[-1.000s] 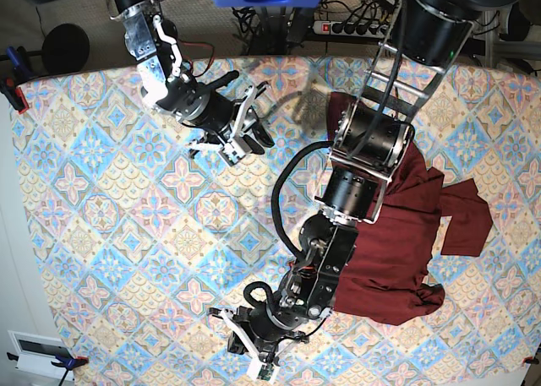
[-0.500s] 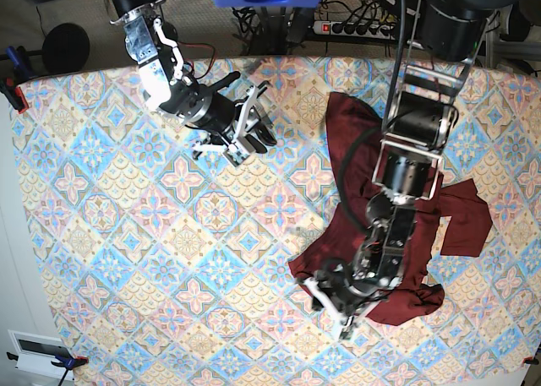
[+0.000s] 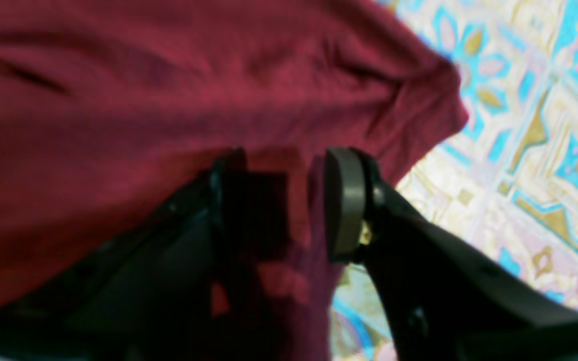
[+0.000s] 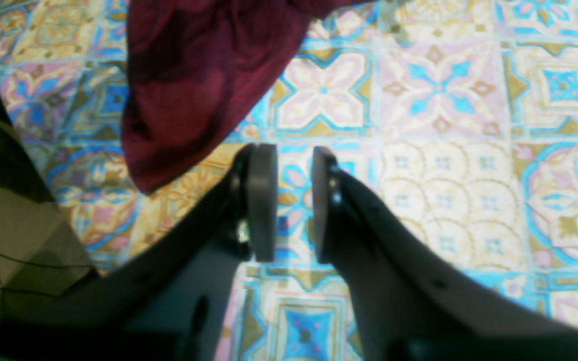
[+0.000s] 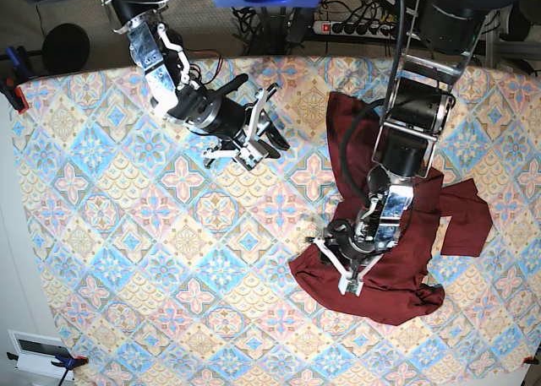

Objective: Layout the t-shirt on the table in an organized manner, then fold the t-shirt properly
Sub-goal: 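Drag the shirt fabric outward with the left gripper to spread it, then release the shirt and move the left gripper to its hem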

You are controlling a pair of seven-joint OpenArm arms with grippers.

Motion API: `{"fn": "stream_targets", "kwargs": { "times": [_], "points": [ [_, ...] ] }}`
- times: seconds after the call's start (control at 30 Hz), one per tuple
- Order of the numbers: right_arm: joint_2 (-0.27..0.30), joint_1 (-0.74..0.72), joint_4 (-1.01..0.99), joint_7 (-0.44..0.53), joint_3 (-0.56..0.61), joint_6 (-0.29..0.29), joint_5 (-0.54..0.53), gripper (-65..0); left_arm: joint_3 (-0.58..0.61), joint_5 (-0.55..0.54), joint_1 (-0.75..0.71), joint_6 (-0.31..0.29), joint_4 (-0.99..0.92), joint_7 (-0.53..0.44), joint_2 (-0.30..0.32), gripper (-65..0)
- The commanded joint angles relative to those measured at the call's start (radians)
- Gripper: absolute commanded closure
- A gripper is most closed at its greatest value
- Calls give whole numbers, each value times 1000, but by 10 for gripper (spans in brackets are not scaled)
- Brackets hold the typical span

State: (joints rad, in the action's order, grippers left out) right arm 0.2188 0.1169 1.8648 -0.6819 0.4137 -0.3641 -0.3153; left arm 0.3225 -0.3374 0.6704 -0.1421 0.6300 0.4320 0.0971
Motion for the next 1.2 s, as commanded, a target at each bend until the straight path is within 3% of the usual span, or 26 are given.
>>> {"fn": "stream_targets", "kwargs": {
  "times": [0.0,0.3,0.67,0.87,1.07,1.17],
  "points": [
    [1,-10,22,24,-2,-3,-11,-116,-1,10,42,-4,15,-32,-15,-250],
    [1,34,52,24,0,-3,-11,-116,-4,183,15,-4,-39,-34,-86,-240],
    [3,60,89,24,-3,-3,-9,-116,-7,186,10,14,-98,-86,-106,0],
    [3,60,91,24,-3,-3,-9,-115,-6,185,7,9,29,-80,-150,0],
    [4,60,91,24,-3,-3,-9,-115,-6,185,48,8,58,-80,-254,0],
    [4,60,91,24,-8,-3,-9,-115,-6,185,70,8,58,-81,-254,0]
  ]
}}
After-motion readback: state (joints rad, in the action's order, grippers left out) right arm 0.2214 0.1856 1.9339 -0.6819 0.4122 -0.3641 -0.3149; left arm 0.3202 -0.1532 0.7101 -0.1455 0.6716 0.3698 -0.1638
